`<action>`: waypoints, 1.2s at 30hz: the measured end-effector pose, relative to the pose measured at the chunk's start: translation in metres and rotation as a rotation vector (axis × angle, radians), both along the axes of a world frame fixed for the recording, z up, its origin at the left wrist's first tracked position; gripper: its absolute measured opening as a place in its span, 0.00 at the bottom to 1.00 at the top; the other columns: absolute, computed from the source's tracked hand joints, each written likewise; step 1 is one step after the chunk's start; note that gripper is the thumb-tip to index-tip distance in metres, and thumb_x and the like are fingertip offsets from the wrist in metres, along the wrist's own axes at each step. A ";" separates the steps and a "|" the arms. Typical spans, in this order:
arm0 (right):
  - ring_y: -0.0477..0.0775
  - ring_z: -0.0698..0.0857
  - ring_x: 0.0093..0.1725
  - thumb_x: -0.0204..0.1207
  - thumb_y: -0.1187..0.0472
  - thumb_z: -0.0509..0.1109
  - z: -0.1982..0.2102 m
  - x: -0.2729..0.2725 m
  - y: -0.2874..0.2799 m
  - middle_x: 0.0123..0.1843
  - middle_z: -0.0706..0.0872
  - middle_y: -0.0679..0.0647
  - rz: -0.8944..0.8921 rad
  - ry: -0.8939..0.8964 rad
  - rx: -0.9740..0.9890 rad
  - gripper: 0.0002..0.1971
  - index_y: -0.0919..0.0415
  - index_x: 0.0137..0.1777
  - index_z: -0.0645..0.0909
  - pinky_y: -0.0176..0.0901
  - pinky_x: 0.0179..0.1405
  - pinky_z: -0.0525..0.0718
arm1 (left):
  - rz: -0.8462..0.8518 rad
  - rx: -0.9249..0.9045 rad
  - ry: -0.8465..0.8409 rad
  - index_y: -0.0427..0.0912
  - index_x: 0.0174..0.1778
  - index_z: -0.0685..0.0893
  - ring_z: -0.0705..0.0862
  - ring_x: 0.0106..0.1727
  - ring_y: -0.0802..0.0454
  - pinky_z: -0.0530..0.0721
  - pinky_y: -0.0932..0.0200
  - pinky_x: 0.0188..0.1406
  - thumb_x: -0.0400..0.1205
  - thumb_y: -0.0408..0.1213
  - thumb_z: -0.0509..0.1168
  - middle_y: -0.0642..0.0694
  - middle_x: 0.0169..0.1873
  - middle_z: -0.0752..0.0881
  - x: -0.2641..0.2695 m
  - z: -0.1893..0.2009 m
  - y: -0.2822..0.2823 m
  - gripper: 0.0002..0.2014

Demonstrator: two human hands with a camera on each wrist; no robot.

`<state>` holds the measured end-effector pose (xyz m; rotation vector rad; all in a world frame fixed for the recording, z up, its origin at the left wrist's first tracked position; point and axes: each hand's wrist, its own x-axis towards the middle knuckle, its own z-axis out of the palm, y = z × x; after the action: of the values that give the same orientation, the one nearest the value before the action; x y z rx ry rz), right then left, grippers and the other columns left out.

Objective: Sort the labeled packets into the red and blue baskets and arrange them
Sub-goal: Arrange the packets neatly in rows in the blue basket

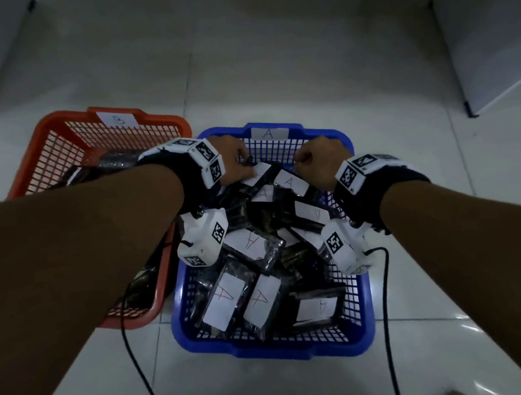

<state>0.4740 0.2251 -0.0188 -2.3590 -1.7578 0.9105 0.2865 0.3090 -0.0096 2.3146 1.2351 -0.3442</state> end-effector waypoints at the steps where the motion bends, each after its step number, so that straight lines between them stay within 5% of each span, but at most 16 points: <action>1: 0.59 0.85 0.58 0.79 0.56 0.69 -0.003 0.001 0.002 0.62 0.87 0.58 0.024 -0.010 -0.036 0.13 0.60 0.59 0.87 0.40 0.51 0.80 | -0.003 -0.023 0.047 0.43 0.63 0.81 0.83 0.51 0.45 0.82 0.55 0.51 0.77 0.54 0.71 0.44 0.55 0.85 0.003 -0.003 0.000 0.23; 5: 0.58 0.85 0.56 0.79 0.48 0.70 0.000 -0.005 0.003 0.61 0.88 0.56 0.073 -0.019 -0.105 0.17 0.59 0.59 0.87 0.39 0.48 0.79 | 0.053 -0.059 0.069 0.40 0.55 0.76 0.75 0.36 0.50 0.74 0.57 0.36 0.74 0.54 0.74 0.42 0.48 0.79 0.015 -0.015 -0.002 0.24; 11: 0.54 0.85 0.54 0.79 0.46 0.69 0.013 -0.014 -0.039 0.57 0.89 0.52 0.034 0.159 -0.055 0.16 0.54 0.58 0.88 0.41 0.50 0.81 | 0.010 -0.087 0.001 0.41 0.64 0.79 0.78 0.51 0.47 0.71 0.60 0.46 0.73 0.45 0.77 0.44 0.61 0.81 0.012 -0.014 -0.016 0.26; 14: 0.52 0.83 0.56 0.74 0.40 0.72 0.021 -0.017 -0.058 0.56 0.85 0.47 0.065 0.175 -0.088 0.19 0.49 0.59 0.86 0.44 0.57 0.82 | -0.022 -0.098 0.025 0.46 0.61 0.81 0.81 0.56 0.45 0.79 0.56 0.52 0.72 0.45 0.77 0.44 0.61 0.82 0.017 -0.010 -0.023 0.23; 20: 0.48 0.80 0.48 0.72 0.45 0.76 0.026 -0.014 -0.048 0.46 0.81 0.44 0.104 0.169 -0.149 0.15 0.48 0.56 0.85 0.37 0.44 0.77 | -0.026 -0.087 0.132 0.44 0.60 0.85 0.83 0.57 0.44 0.82 0.54 0.56 0.72 0.46 0.76 0.46 0.59 0.85 0.015 -0.005 -0.025 0.22; 25: 0.45 0.81 0.38 0.74 0.49 0.76 0.033 0.003 -0.032 0.38 0.83 0.42 -0.049 0.265 0.074 0.05 0.48 0.44 0.84 0.33 0.32 0.75 | -0.087 -0.189 0.168 0.46 0.68 0.81 0.80 0.60 0.46 0.78 0.55 0.61 0.77 0.41 0.73 0.48 0.62 0.80 0.010 0.005 -0.027 0.23; 28: 0.51 0.83 0.42 0.75 0.49 0.73 0.030 0.013 -0.022 0.45 0.86 0.49 -0.188 0.188 0.199 0.06 0.48 0.48 0.84 0.35 0.39 0.74 | -0.138 -0.296 0.258 0.52 0.67 0.83 0.80 0.63 0.47 0.78 0.55 0.65 0.76 0.48 0.73 0.51 0.65 0.82 0.012 0.012 -0.026 0.22; 30: 0.53 0.81 0.43 0.77 0.51 0.70 0.024 0.015 -0.019 0.47 0.86 0.51 -0.230 0.129 0.261 0.06 0.49 0.50 0.84 0.37 0.41 0.73 | -0.077 -0.412 0.290 0.53 0.55 0.88 0.85 0.56 0.49 0.82 0.58 0.58 0.75 0.58 0.69 0.51 0.57 0.88 0.015 0.015 -0.021 0.18; 33: 0.55 0.83 0.42 0.79 0.52 0.67 0.016 0.017 -0.018 0.45 0.85 0.51 -0.269 0.130 0.333 0.08 0.51 0.53 0.84 0.40 0.40 0.76 | -0.110 -0.450 0.207 0.47 0.44 0.86 0.85 0.41 0.50 0.82 0.64 0.32 0.79 0.64 0.59 0.46 0.42 0.89 0.026 0.008 -0.015 0.23; 36: 0.57 0.85 0.45 0.78 0.52 0.66 0.009 0.019 -0.019 0.47 0.88 0.51 -0.258 0.098 0.379 0.09 0.49 0.56 0.83 0.46 0.43 0.84 | -0.064 -0.396 0.175 0.38 0.48 0.86 0.89 0.39 0.47 0.82 0.59 0.36 0.83 0.62 0.56 0.39 0.41 0.91 0.035 -0.003 -0.005 0.29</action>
<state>0.4927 0.2063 -0.0097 -2.1839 -1.3987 0.5842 0.3214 0.3035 -0.0126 2.0162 1.0586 -0.7559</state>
